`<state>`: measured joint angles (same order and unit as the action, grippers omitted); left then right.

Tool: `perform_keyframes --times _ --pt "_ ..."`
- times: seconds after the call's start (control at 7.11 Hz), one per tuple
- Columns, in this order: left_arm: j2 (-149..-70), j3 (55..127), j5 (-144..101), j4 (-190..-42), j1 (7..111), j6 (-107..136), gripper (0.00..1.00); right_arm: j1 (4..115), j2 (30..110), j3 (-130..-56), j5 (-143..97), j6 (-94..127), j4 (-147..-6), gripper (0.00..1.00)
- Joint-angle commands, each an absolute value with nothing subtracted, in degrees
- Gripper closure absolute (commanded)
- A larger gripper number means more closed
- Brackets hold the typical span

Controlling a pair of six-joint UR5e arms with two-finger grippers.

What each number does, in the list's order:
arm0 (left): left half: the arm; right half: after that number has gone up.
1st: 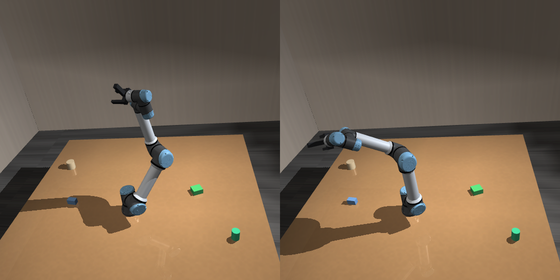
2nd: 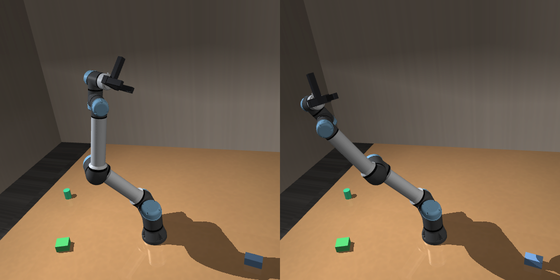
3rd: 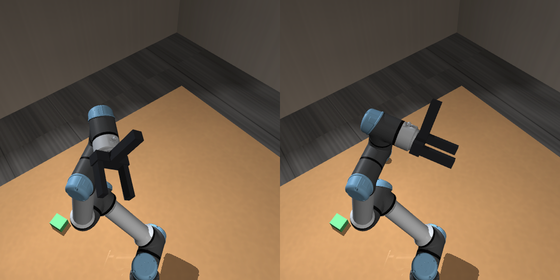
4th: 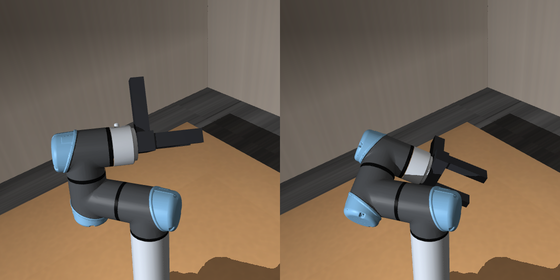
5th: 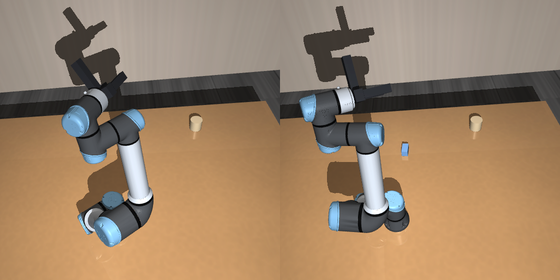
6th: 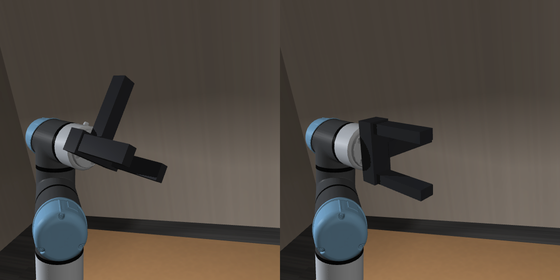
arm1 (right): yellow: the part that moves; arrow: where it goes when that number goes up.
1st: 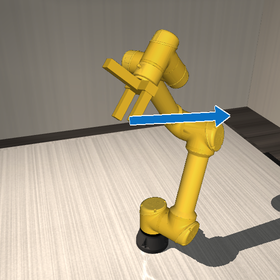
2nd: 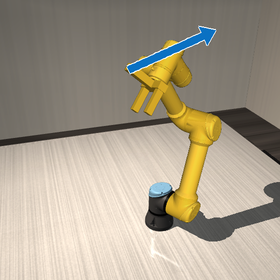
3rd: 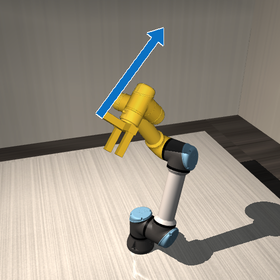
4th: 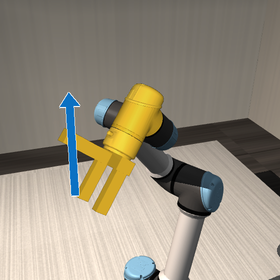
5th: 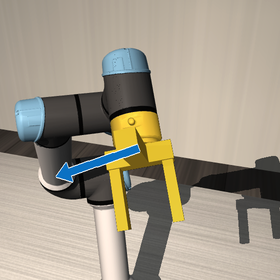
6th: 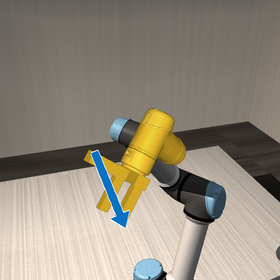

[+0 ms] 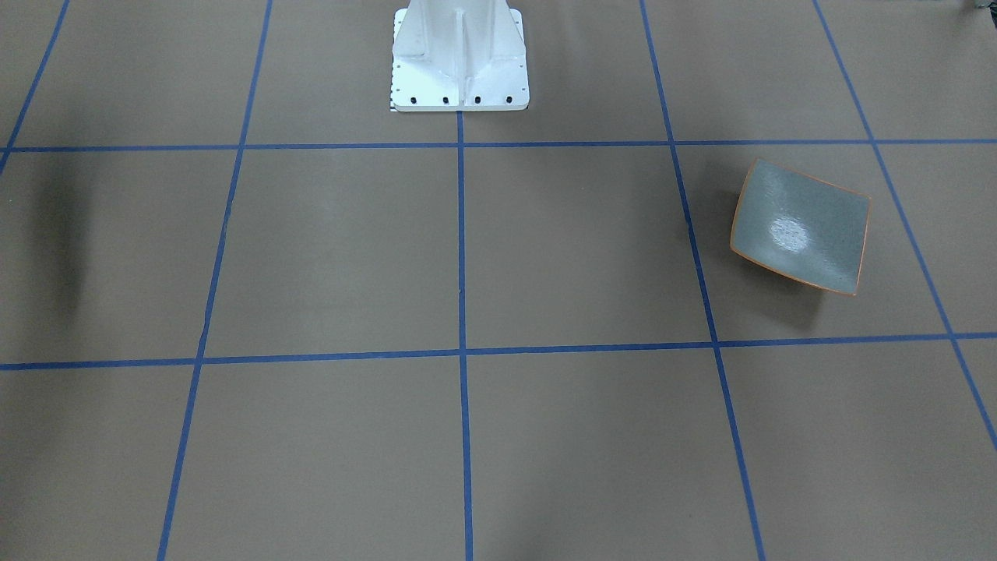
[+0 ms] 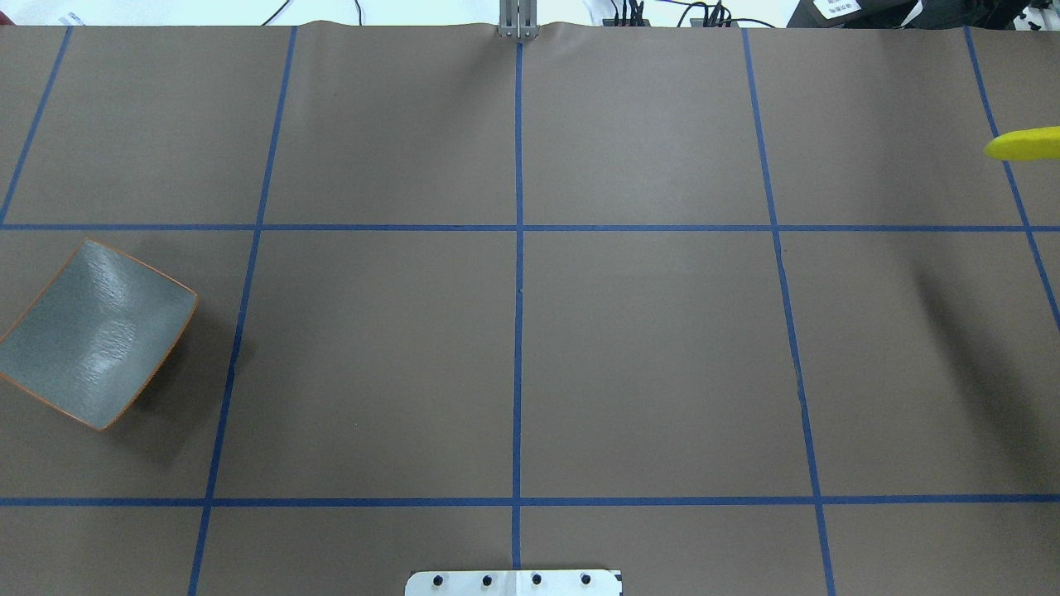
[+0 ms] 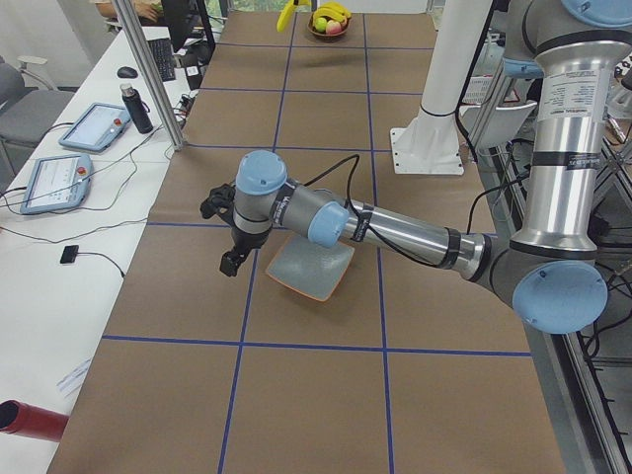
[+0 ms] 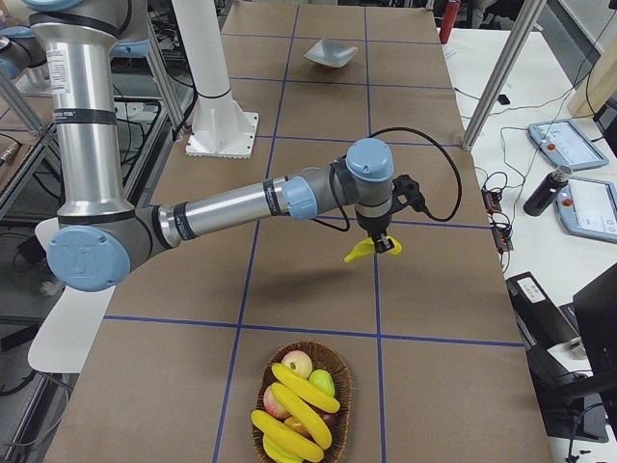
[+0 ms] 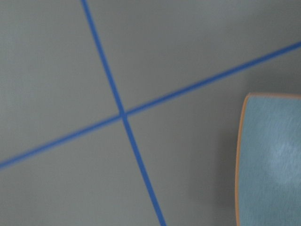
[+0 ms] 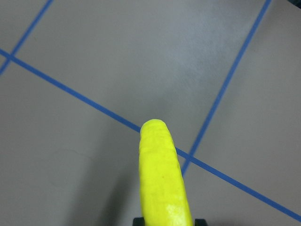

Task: Transfer all bananas from basket to plate

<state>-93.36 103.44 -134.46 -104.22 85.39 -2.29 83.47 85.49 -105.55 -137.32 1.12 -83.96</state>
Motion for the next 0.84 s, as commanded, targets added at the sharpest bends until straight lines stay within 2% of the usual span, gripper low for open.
perform_keyframes --times 0.0,0.28,0.42,0.7 --pt "-95.8 103.4 -134.6 -114.3 77.7 20.1 0.00 74.9 79.0 -107.1 -136.6 25.0 -77.4 1.00" --pt "-97.5 103.5 -134.5 -127.3 68.9 37.2 0.00 68.9 72.7 -107.1 -134.1 42.5 -74.5 1.00" --pt "-102.5 103.1 -134.5 -128.4 66.5 46.9 0.00 66.1 70.9 -107.9 -132.5 50.4 -72.7 1.00" --pt "-107.7 103.7 -134.3 -129.5 62.2 71.6 0.00 58.2 66.1 -108.5 -125.4 63.1 -67.3 1.00"
